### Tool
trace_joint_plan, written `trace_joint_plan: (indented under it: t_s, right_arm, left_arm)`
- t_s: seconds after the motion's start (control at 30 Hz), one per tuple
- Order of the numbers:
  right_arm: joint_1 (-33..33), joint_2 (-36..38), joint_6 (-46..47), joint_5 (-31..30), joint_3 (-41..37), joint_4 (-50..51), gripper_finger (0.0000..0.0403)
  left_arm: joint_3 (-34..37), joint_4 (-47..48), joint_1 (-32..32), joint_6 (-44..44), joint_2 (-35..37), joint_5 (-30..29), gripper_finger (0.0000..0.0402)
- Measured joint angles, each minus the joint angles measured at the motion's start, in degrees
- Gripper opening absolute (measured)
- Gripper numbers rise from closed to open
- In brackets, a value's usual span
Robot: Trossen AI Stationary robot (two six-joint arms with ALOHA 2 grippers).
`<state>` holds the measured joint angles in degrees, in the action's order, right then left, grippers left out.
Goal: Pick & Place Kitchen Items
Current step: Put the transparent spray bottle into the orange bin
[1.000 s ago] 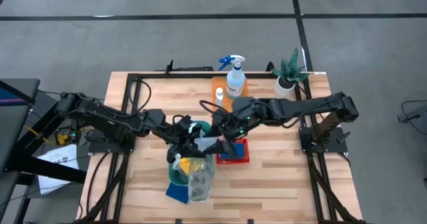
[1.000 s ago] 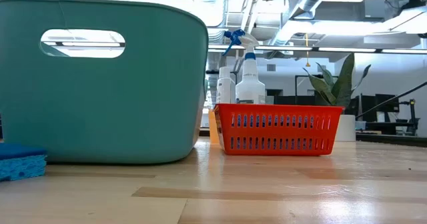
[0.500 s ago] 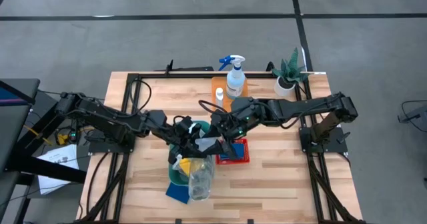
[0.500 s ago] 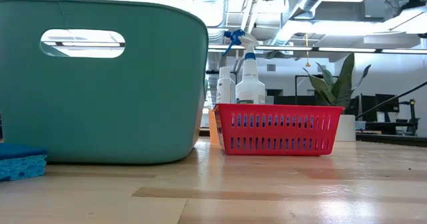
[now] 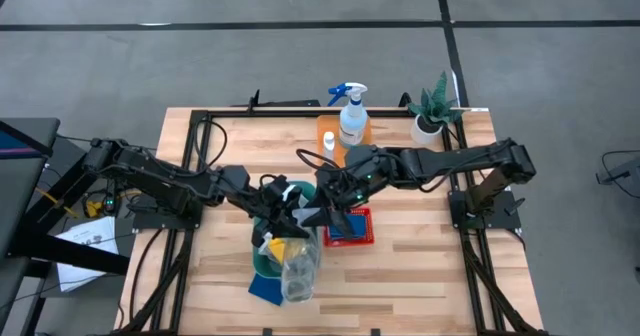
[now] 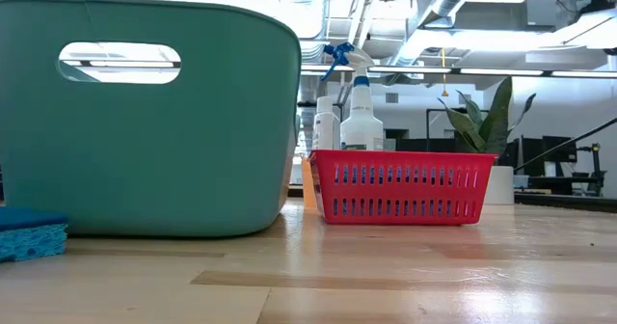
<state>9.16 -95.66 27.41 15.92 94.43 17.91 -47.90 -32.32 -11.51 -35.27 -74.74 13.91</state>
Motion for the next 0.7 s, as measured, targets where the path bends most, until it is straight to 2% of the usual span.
trace_joint_plan:
  t_s: [0.17, 0.7]
  right_arm:
    - [-0.7, -0.1, 1.0, 0.5, 0.0, 0.6, 0.0086]
    - [0.2, -0.2, -1.1, -0.6, -0.1, -0.6, 0.0087]
  left_arm:
    - [0.0, 0.2, 0.0, -1.2, 0.0, 0.1, 0.0134]
    - [-0.1, 0.3, 0.3, -3.0, 0.1, -0.7, 0.0195]
